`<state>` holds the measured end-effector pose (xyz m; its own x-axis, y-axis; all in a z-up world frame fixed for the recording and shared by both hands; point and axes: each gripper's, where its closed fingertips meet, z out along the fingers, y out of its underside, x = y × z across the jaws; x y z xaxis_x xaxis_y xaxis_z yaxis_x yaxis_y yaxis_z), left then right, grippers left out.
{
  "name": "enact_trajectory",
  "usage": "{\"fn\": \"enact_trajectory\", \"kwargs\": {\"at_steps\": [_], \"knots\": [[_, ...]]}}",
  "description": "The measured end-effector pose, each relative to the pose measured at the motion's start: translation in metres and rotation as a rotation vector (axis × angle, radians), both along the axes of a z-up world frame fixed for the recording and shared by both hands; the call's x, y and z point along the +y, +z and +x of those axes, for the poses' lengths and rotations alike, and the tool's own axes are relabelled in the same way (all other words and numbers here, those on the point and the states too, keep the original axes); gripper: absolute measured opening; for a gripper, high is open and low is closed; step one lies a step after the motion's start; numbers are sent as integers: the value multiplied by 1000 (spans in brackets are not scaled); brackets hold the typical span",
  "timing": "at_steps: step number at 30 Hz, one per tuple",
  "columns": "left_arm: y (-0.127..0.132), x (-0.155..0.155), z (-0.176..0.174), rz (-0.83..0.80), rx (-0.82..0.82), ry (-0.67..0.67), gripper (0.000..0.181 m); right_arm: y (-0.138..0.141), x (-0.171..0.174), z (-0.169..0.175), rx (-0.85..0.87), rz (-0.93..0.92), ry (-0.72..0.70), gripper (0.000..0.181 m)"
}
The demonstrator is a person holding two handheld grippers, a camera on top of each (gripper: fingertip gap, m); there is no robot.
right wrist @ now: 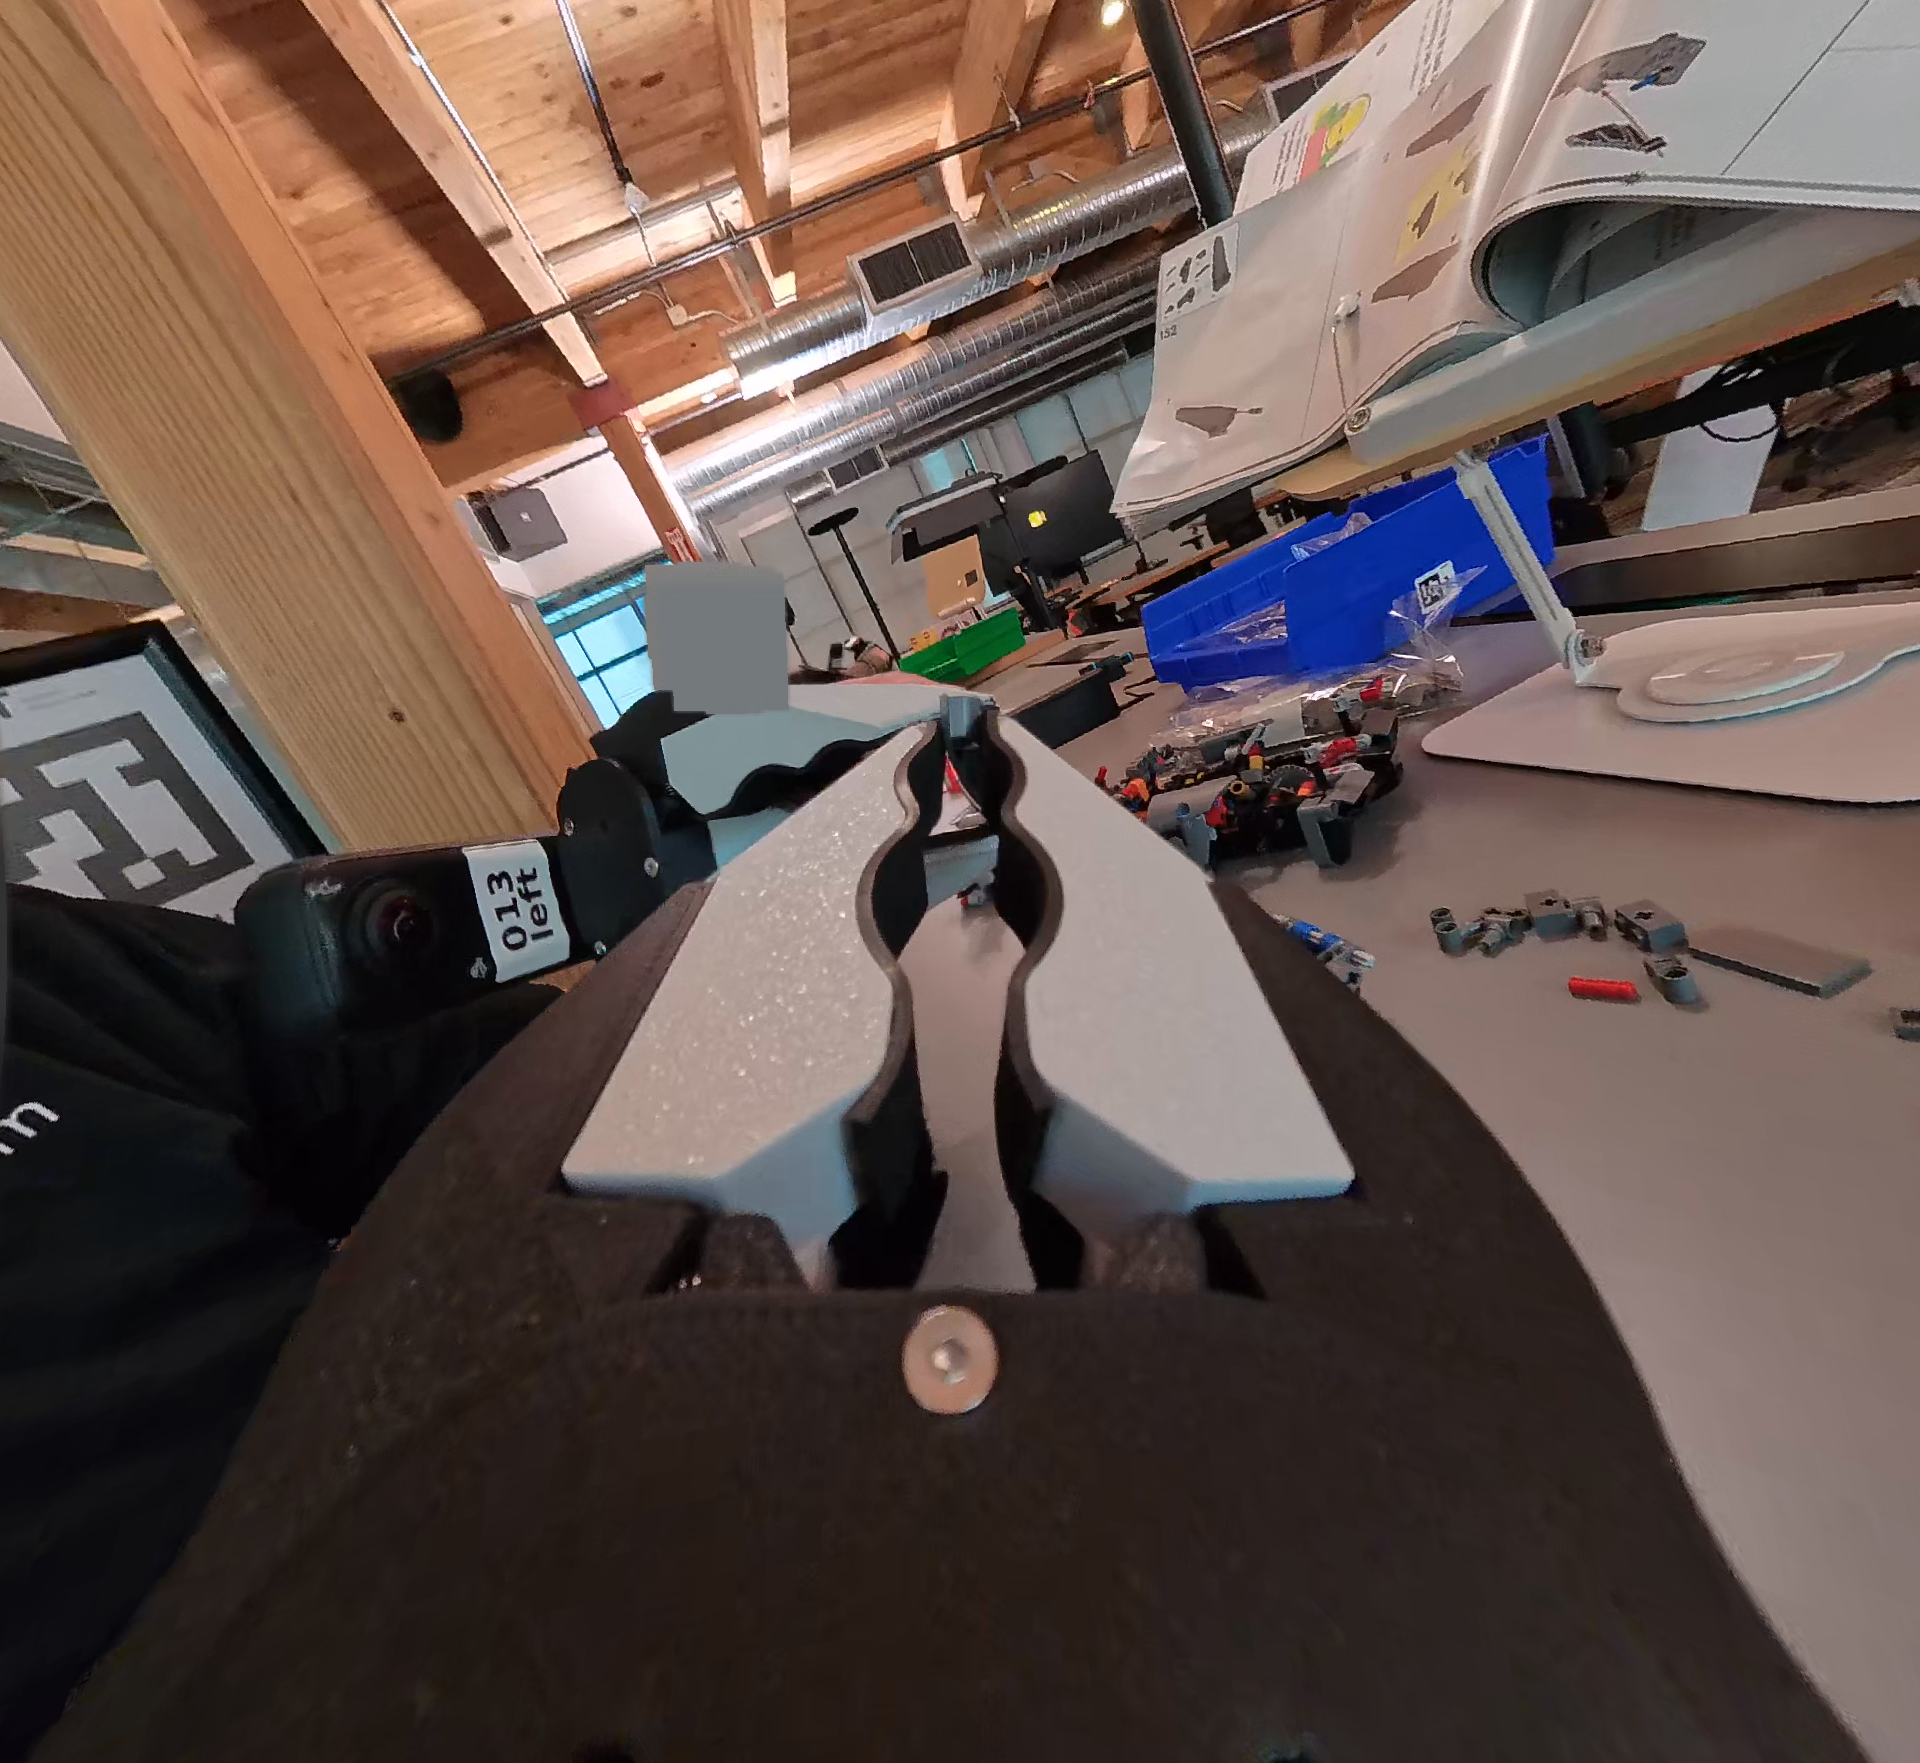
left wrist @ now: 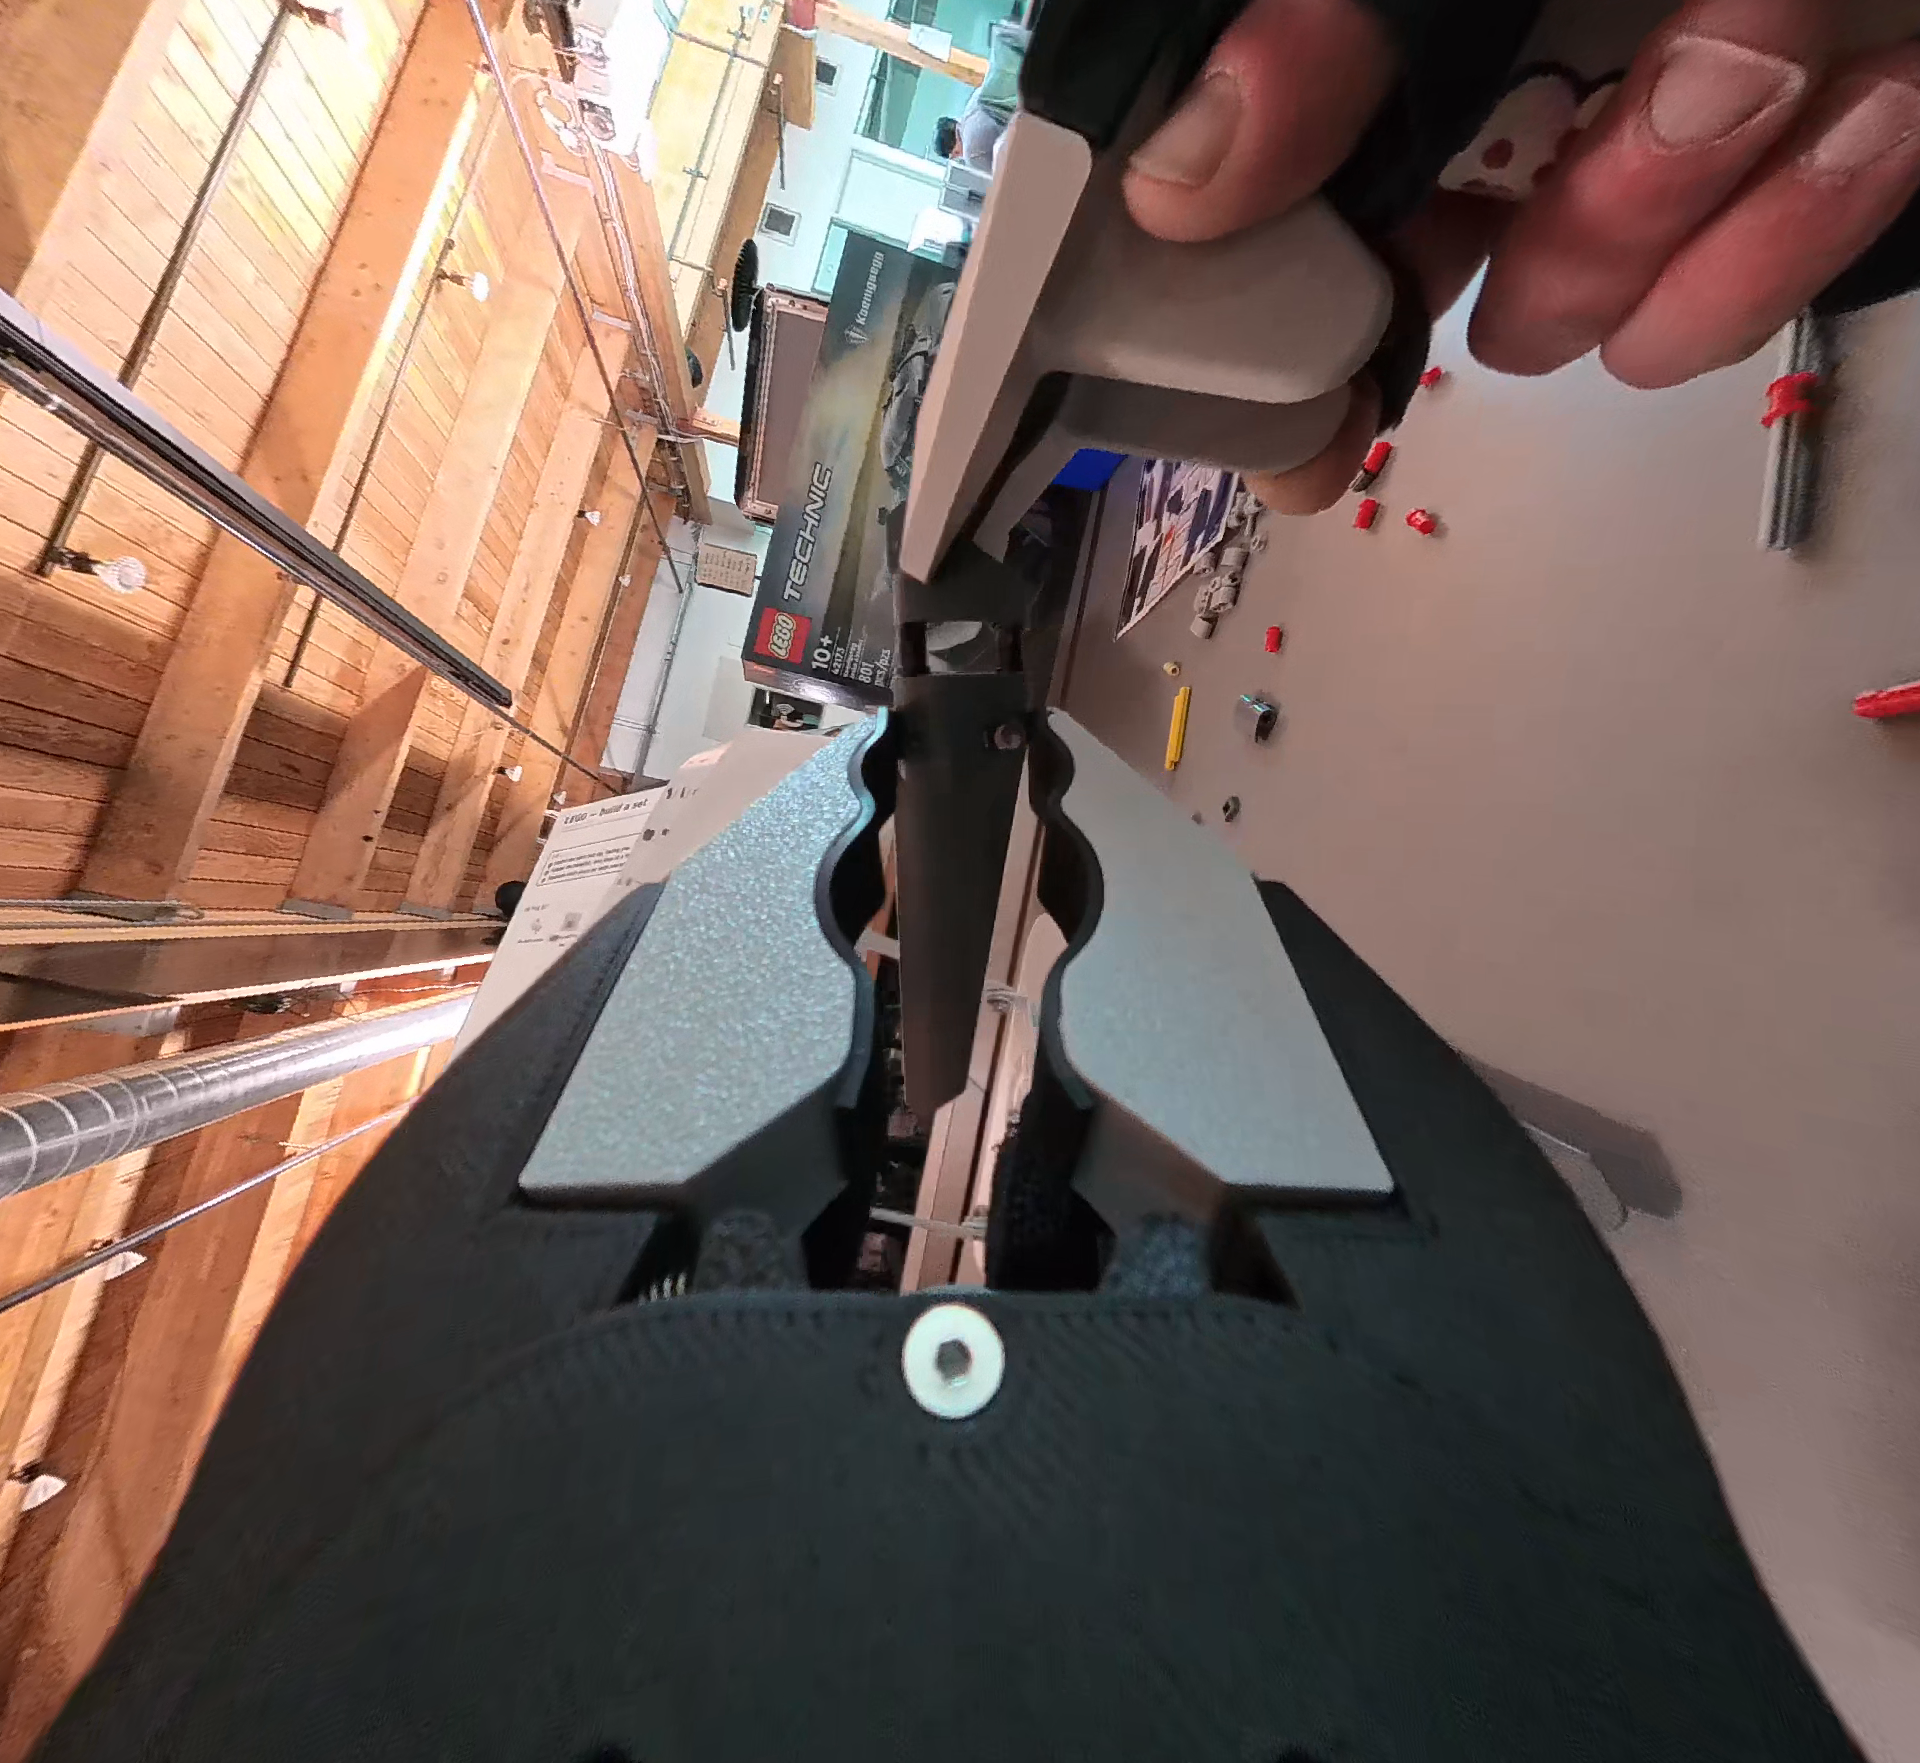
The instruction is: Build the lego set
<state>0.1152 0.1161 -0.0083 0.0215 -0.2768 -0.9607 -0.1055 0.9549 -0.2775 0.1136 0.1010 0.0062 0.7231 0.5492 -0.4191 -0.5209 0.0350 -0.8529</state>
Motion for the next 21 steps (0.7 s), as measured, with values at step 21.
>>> {"fn": "enact_trajectory", "kwargs": {"at_steps": [21], "knots": [[13,1,4,-25,-44,63,21,10,2,4,-98,81,-157,3]]}}
